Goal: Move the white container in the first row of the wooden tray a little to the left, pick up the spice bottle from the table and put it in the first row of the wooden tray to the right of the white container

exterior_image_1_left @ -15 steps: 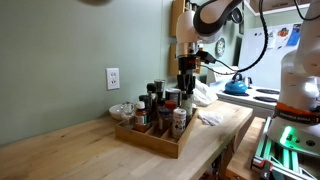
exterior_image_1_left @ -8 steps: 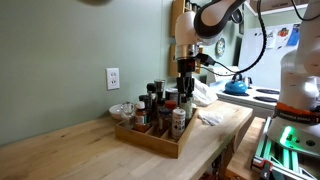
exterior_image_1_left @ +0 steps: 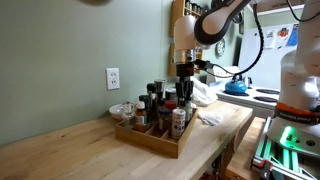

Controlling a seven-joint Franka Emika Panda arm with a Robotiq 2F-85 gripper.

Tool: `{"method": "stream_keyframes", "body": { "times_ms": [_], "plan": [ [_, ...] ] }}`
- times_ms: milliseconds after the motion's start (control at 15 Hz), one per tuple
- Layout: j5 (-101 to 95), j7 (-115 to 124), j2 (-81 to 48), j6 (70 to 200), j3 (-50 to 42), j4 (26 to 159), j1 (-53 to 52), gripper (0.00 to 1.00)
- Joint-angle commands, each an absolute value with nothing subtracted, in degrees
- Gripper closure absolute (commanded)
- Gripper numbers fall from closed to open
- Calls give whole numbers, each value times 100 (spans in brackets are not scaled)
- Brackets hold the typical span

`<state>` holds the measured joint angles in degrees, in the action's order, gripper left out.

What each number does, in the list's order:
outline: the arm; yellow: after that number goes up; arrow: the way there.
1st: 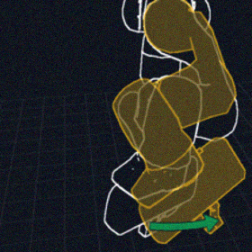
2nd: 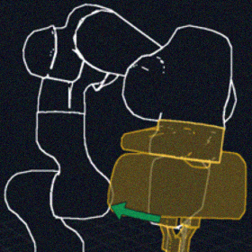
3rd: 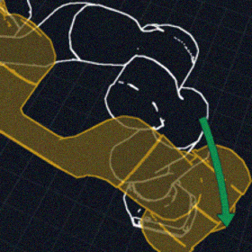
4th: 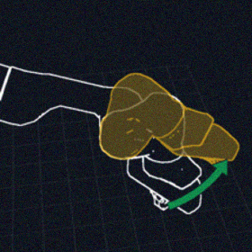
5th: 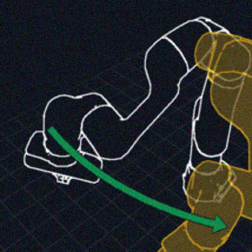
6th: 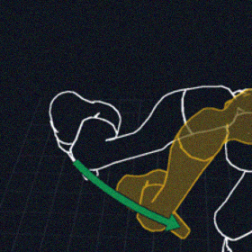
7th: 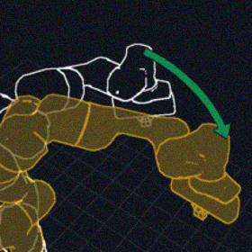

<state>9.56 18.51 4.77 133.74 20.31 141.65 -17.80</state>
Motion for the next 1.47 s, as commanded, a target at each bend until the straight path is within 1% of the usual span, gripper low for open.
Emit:
{"method": "stream_keyframes", "body": {
  "times_ms": [0, 933, 1000, 1067, 1133, 1333, 1400],
  "plan": [
    [624, 2166, 329, 13471, 2044, 14173, -1797, 71],
    [353, 2486, -45, 13693, 2016, 14072, -1859, 71],
    [346, 2499, -45, 13686, 2013, 14065, -1864, 63],
    [320, 2530, -31, 13676, 2011, 14065, -1867, 51],
    [320, 2541, -2, 13675, 2009, 14066, -1868, 46],
    [289, 2551, 105, 13642, 2007, 14051, -1867, 37],
    [276, 2557, 133, 13635, 2008, 14037, -1866, 36]
  ]
}}
